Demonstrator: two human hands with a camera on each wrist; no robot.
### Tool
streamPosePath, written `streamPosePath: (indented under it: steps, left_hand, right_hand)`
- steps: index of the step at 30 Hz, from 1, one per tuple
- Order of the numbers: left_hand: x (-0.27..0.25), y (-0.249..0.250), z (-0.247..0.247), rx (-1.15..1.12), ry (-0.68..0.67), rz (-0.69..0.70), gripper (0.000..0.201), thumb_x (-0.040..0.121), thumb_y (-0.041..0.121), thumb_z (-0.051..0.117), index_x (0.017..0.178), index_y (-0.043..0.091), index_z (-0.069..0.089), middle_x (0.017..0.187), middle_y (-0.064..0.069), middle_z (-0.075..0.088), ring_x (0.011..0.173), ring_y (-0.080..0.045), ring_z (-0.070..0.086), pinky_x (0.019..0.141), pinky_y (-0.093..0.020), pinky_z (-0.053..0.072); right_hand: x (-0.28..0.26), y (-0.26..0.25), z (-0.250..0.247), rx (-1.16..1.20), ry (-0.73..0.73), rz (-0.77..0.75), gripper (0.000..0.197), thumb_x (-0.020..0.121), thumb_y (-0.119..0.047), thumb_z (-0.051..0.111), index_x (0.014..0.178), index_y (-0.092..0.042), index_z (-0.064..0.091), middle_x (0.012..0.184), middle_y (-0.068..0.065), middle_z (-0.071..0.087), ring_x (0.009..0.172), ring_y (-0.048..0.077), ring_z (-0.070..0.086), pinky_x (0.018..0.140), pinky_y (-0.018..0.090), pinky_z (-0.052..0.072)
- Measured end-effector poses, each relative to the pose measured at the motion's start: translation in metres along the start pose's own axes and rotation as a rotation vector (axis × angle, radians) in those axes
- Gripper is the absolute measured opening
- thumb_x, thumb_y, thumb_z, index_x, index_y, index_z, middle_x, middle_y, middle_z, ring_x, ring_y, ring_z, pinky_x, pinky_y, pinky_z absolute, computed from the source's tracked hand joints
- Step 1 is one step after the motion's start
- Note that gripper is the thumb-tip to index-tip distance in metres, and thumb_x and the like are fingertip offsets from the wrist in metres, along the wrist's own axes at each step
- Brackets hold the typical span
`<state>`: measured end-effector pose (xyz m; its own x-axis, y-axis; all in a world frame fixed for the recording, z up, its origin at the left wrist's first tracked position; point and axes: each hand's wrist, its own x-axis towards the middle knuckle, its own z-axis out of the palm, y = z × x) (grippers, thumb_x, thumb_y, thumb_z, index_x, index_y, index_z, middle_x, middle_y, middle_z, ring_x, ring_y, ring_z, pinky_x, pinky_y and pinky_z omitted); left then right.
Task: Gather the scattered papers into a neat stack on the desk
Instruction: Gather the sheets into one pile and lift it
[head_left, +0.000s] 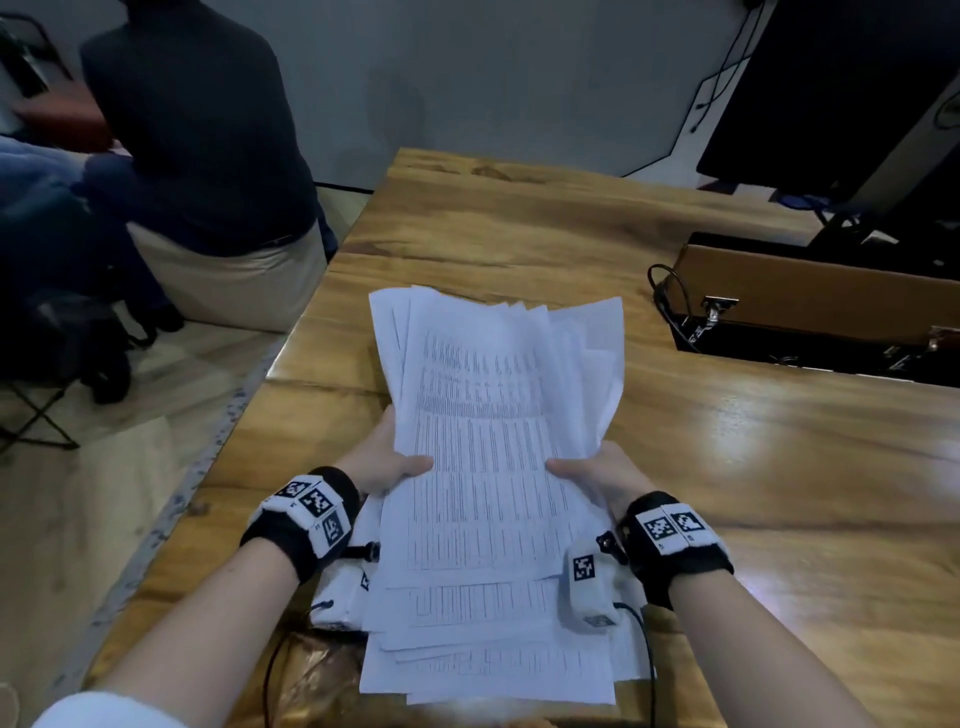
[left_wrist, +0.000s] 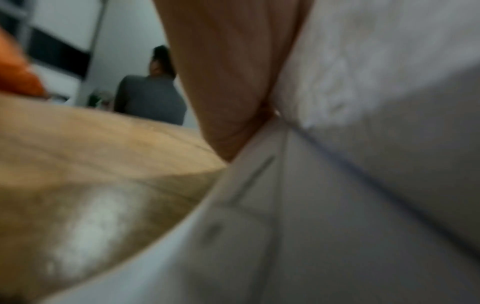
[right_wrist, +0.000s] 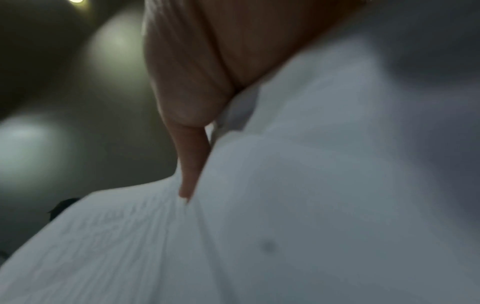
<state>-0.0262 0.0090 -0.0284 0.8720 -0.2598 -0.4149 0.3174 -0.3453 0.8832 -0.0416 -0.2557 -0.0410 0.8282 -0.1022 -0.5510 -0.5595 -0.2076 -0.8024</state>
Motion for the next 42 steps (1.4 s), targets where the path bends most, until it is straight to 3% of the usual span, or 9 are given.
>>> streamPosePath:
  steps: [4,8,11,16,20,25,29,32,42]
  left_hand:
    - [-0.007,0.035,-0.004,-0.098,0.177,0.255,0.072,0.085,0.003,0.06,0.143,0.018,0.021,0.133,-0.001,0.048,0.124,-0.018,0.048,0.106,-0.041,0.04]
    - [-0.015,0.106,-0.009,-0.234,0.33,0.506,0.053,0.088,0.003,0.056,0.132,0.018,0.031,0.111,0.011,0.054,0.102,-0.003,0.057,0.084,-0.015,0.05]
    - [-0.015,0.141,-0.007,-0.269,0.423,0.583,0.027,0.09,0.009,0.054,0.111,0.017,0.039,0.113,0.002,0.055,0.108,-0.014,0.059,0.097,-0.028,0.048]
    - [-0.012,0.149,-0.005,-0.277,0.51,0.676,0.045,0.084,0.014,0.064,0.121,0.015,0.038,0.116,0.007,0.052,0.113,-0.01,0.055,0.097,-0.019,0.043]
    - [-0.011,0.144,-0.009,-0.292,0.534,0.724,0.052,0.075,0.012,0.073,0.107,0.032,0.037,0.11,0.014,0.055,0.111,-0.014,0.055,0.1,-0.031,0.045]
    - [-0.016,0.151,-0.011,-0.356,0.529,0.816,0.092,0.054,0.023,0.08,0.127,0.006,0.028,0.108,0.012,0.056,0.098,0.0,0.06,0.087,-0.016,0.05]
    - [-0.019,0.154,-0.008,-0.343,0.508,0.845,0.07,0.056,0.01,0.08,0.104,0.025,0.031,0.102,0.012,0.055,0.087,0.01,0.062,0.082,-0.016,0.053]
    - [-0.02,0.161,0.002,-0.29,0.477,0.902,0.071,0.055,0.0,0.081,0.099,0.032,0.035,0.104,0.013,0.054,0.09,0.015,0.06,0.078,-0.008,0.051]
    - [-0.024,0.17,0.008,-0.345,0.457,0.882,0.085,0.05,0.02,0.088,0.117,0.022,0.035,0.118,0.0,0.056,0.11,-0.01,0.059,0.087,-0.022,0.054]
  right_hand:
    - [-0.017,-0.046,-0.015,0.163,0.095,-0.272,0.027,0.077,-0.001,0.07,0.102,-0.005,0.063,0.096,0.01,0.07,0.085,0.022,0.068,0.069,0.029,0.055]
    - [-0.034,-0.107,-0.036,0.231,0.226,-0.663,0.022,0.078,-0.003,0.07,0.099,-0.004,0.065,0.096,0.011,0.069,0.086,0.018,0.069,0.072,0.021,0.057]
    - [-0.04,-0.134,-0.044,0.311,0.295,-0.785,0.031,0.076,-0.006,0.074,0.105,0.002,0.065,0.096,0.004,0.072,0.09,0.011,0.07,0.079,0.019,0.056]
    - [-0.038,-0.14,-0.054,0.3,0.267,-0.862,0.03,0.072,0.0,0.075,0.097,-0.013,0.065,0.087,-0.009,0.071,0.076,-0.006,0.069,0.067,0.01,0.053]
    - [-0.037,-0.135,-0.064,0.326,0.234,-0.905,0.029,0.067,-0.004,0.078,0.089,-0.02,0.068,0.076,-0.016,0.075,0.077,-0.002,0.07,0.066,0.013,0.053]
    - [-0.044,-0.135,-0.076,0.404,0.169,-0.937,0.059,0.036,-0.048,0.088,0.086,-0.02,0.071,0.08,-0.013,0.076,0.08,0.005,0.072,0.07,0.02,0.057]
    - [-0.051,-0.138,-0.084,0.392,0.151,-0.936,0.086,0.032,-0.066,0.082,0.097,-0.013,0.066,0.078,-0.017,0.075,0.079,0.0,0.071,0.067,0.015,0.055]
    - [-0.053,-0.143,-0.079,0.338,0.124,-0.941,0.081,0.033,-0.068,0.08,0.095,-0.019,0.066,0.081,-0.017,0.076,0.083,-0.001,0.07,0.073,0.016,0.056]
    - [-0.063,-0.161,-0.078,0.369,0.108,-1.001,0.082,0.04,-0.06,0.083,0.106,-0.016,0.064,0.098,-0.008,0.075,0.099,0.012,0.069,0.084,0.027,0.056]
